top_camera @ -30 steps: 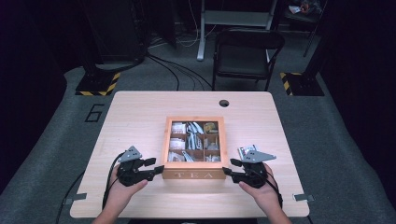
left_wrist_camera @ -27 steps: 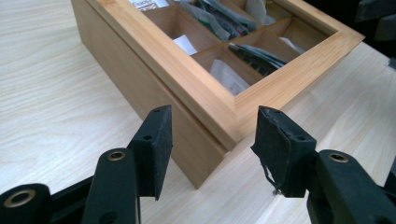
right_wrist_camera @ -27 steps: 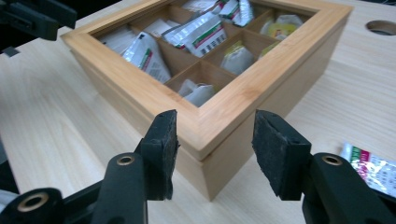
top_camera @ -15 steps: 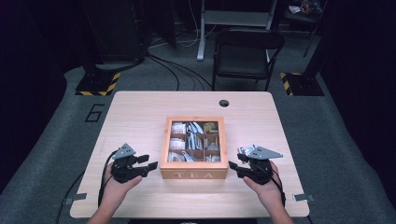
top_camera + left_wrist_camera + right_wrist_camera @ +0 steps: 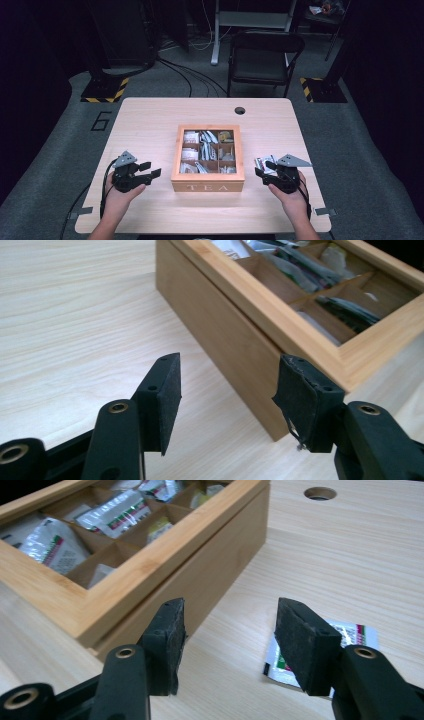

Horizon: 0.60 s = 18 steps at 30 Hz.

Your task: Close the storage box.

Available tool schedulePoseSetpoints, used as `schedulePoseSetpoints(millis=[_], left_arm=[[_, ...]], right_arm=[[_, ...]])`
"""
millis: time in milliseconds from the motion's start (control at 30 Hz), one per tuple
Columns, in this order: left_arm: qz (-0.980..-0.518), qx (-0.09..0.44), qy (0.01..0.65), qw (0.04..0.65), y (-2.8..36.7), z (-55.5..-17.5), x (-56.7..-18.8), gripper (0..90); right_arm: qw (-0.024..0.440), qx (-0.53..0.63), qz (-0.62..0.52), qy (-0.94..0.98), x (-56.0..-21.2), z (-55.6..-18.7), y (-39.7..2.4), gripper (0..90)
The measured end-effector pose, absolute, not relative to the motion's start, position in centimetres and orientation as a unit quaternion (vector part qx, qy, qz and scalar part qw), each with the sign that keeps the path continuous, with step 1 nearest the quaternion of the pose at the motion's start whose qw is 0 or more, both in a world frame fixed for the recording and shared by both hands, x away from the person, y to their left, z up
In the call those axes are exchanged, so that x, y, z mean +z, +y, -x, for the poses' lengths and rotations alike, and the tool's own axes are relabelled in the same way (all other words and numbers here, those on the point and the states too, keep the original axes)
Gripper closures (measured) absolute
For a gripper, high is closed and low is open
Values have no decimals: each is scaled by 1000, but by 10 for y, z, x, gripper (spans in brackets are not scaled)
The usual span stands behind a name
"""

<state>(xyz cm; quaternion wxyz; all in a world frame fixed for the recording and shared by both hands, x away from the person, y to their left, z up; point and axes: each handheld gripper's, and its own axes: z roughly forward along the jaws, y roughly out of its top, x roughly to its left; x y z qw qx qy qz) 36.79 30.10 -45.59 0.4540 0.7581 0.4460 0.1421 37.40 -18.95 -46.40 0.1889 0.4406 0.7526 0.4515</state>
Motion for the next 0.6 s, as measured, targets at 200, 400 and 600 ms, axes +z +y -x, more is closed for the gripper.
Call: schedulePoseSetpoints(millis=[200,400,600], left_arm=[[-742,145,464,463,310,-372,-464,425],[-737,139,480,454,317,-377,-476,419],[-740,138,486,444,317,-380,-486,418]], right_arm=[[192,441,-456,749,-472,-379,-196,449],[172,435,-461,754,-484,-386,-198,450],[164,431,-463,757,-491,-389,-195,448]])
